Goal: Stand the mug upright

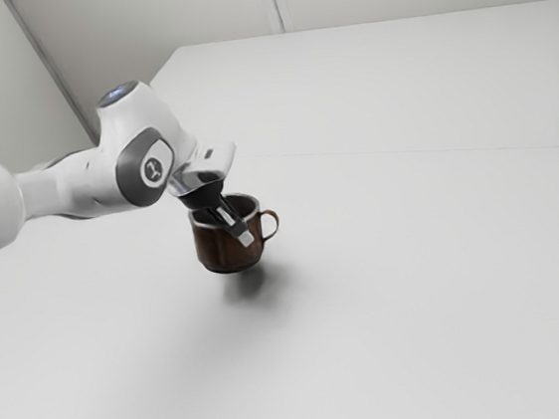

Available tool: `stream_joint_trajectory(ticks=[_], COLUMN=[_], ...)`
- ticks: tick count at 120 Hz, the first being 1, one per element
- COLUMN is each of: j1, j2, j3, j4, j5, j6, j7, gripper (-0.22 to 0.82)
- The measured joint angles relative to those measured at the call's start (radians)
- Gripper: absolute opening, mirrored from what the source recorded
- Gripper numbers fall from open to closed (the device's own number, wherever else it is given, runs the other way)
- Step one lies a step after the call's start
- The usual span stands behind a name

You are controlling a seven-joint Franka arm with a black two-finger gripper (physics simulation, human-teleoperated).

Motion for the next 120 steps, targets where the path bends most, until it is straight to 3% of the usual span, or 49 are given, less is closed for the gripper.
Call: stream_joint_trajectory(ticks=[12, 32, 55, 112, 120], j1=[0.020, 0.000, -0.005, -0.004, -0.004], j2=[-0.025, -0.205, -0.320, -0.340, -0.339], j3=[-0.030, -0.133, -0.206, -0.214, -0.214], j4=[-0.072, -0.285, -0.448, -0.519, -0.519], j5=[0.100, 0.162, 0.170, 0.123, 0.118], j6=[0.086, 0.209, 0.314, 0.398, 0.397], j7=[-0.153, -0.398, -0.647, -1.017, -1.045], gripper=[-0.17, -0.17, -0.17, -0.17, -0.03])
